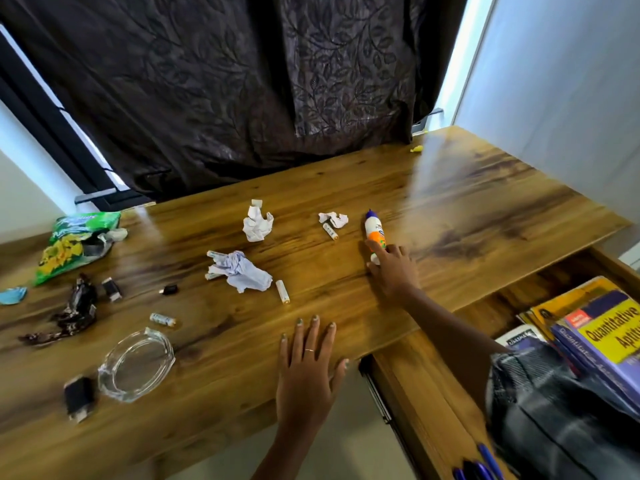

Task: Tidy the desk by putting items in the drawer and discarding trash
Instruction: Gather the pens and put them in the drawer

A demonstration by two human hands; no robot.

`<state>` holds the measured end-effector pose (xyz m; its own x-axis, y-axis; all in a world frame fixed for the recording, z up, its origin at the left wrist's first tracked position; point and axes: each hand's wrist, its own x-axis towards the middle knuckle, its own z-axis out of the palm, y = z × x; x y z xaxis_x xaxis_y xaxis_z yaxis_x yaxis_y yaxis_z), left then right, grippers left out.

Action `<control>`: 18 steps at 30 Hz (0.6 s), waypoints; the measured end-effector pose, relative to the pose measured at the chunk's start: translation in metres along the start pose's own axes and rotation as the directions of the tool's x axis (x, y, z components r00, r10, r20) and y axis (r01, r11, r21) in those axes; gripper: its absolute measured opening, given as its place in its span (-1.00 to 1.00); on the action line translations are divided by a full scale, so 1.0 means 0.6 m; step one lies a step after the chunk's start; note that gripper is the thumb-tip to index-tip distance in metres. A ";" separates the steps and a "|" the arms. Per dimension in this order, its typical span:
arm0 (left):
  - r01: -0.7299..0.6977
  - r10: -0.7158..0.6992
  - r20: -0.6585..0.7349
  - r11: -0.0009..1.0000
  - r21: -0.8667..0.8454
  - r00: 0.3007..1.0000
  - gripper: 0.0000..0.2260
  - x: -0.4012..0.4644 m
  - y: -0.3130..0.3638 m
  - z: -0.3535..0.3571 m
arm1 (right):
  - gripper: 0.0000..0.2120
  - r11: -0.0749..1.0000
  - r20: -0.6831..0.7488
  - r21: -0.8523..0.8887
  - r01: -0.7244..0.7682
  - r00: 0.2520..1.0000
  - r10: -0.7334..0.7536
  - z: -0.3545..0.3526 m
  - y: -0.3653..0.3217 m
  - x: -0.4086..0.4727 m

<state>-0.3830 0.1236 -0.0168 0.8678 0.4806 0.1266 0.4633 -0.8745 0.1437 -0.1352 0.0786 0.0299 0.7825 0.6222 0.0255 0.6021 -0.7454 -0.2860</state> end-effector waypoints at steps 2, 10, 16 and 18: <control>-0.001 0.001 0.002 1.000 -0.011 1.000 -0.50 0.000 -0.001 -0.001 | -0.57 1.000 -0.071 0.009 -0.007 0.997 0.008 0.005 0.001 -0.012; 0.029 -0.029 0.009 1.000 0.002 1.000 -0.51 -0.001 0.008 -0.005 | -0.92 0.985 -0.268 0.170 0.000 0.962 0.046 0.004 0.068 -0.154; 0.093 -0.093 -0.022 0.995 0.028 0.995 -0.41 -0.007 0.024 -0.013 | -0.88 0.848 -0.092 0.512 -0.133 0.974 0.209 -0.051 0.189 -0.317; 0.139 -0.139 -0.034 0.990 -0.002 0.990 -0.37 -0.016 0.036 -0.009 | -0.80 0.809 -0.070 0.562 -0.171 0.965 0.253 -0.066 0.230 -0.388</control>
<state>-0.3822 0.1006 -0.0094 0.7883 0.5994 0.1388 0.5790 -0.7990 0.1623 -0.2279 -0.1788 0.0224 0.9184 0.3951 0.0194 0.2637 -0.5750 -0.7745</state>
